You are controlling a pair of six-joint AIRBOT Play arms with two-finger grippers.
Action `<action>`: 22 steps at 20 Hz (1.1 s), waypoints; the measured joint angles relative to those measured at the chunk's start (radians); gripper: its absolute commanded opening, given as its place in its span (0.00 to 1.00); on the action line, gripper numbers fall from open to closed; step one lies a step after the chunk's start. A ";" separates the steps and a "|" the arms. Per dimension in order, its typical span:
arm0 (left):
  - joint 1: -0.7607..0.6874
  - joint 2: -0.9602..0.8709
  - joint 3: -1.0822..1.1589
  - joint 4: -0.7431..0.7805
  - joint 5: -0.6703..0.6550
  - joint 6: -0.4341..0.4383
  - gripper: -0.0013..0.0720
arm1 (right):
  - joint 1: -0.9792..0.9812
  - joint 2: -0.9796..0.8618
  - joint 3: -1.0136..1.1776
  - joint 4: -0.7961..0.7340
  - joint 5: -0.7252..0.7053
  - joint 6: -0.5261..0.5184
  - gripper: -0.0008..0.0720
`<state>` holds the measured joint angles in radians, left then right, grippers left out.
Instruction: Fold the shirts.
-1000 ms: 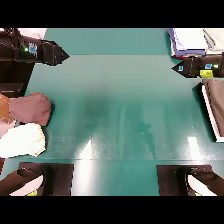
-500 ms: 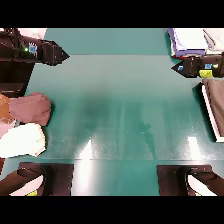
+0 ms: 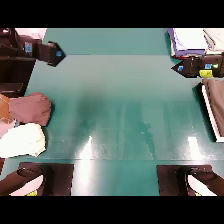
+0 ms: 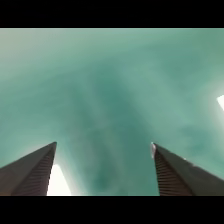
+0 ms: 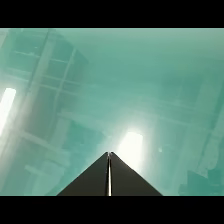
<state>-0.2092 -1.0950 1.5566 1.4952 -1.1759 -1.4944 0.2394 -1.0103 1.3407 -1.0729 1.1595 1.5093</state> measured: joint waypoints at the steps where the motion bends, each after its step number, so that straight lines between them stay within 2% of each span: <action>1: 0.026 0.000 -0.024 0.060 -0.011 -0.012 1.00 | 0.000 0.000 0.000 0.000 0.000 0.000 0.03; 5: 0.170 -0.001 -0.235 0.188 -0.012 -0.054 1.00 | 0.000 0.000 0.000 0.000 0.001 0.000 0.03; 11: 0.338 -0.011 -0.607 0.240 0.169 -0.090 1.00 | 0.000 0.000 0.000 0.000 0.001 0.000 0.03; 12: 0.351 -0.013 -0.637 0.242 0.192 -0.095 0.95 | 0.000 0.000 0.000 0.000 0.000 0.000 0.03; 14: 0.367 -0.018 -0.670 0.245 0.216 -0.105 0.21 | 0.000 0.000 0.000 0.000 -0.004 0.000 0.03; 15: 0.371 -0.019 -0.676 0.246 0.219 -0.111 0.08 | 0.000 0.000 0.000 0.000 -0.004 0.000 0.03; 18: 0.379 -0.019 -0.644 0.247 0.184 -0.122 0.06 | 0.000 0.000 0.000 0.000 -0.008 0.000 0.03; 22: 0.383 0.058 -0.463 0.225 0.109 -0.119 0.06 | 0.000 0.000 0.053 0.000 -0.010 0.000 0.03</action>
<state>0.1738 -1.0374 1.0931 1.7206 -1.0668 -1.6138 0.2394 -1.0103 1.3941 -1.0725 1.1500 1.5097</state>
